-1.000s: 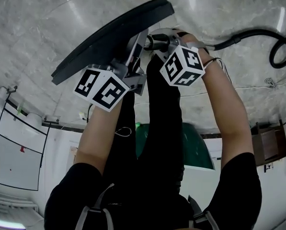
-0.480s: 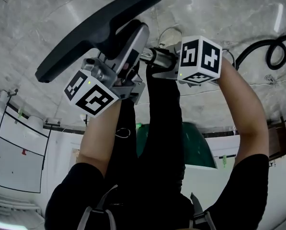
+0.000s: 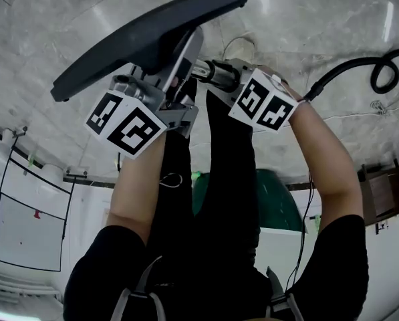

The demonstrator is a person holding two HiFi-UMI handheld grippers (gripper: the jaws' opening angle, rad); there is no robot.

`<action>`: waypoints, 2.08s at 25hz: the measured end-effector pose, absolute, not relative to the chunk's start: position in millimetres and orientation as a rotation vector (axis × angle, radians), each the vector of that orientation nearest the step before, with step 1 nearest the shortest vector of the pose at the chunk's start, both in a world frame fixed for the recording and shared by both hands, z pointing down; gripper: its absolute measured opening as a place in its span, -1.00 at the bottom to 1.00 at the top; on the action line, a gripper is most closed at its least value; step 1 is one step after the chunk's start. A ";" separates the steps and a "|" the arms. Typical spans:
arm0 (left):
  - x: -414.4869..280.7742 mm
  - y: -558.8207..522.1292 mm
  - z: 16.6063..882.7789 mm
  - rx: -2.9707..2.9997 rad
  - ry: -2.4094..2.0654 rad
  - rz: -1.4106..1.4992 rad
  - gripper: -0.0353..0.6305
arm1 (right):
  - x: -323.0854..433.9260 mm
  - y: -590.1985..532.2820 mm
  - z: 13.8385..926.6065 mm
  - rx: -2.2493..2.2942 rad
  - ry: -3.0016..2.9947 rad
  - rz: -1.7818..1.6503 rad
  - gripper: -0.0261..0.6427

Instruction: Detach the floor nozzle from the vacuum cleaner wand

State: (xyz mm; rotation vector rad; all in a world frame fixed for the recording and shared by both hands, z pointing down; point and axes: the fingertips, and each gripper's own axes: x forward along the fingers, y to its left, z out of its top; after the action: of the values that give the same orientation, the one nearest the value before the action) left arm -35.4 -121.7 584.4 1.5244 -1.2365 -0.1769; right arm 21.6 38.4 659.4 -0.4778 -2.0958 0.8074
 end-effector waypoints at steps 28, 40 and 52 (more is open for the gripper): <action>-145.7 -162.6 535.4 1.537 -1.142 -0.415 -0.58 | 139.1 78.7 688.8 -0.485 -1.863 0.341 -0.77; -116.8 -128.4 581.2 1.436 -1.092 -0.333 -0.58 | 86.5 48.9 701.8 -0.250 -1.966 0.374 -0.77; -109.4 -115.4 597.3 1.406 -1.081 -0.294 -0.58 | 63.9 34.3 704.2 -0.177 -1.980 0.334 -0.77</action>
State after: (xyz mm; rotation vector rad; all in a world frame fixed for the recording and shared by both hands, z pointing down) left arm -109.4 -115.4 597.3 1.4060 -1.0805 -0.2940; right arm 63.9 34.3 704.2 -0.1769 -1.9801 0.3341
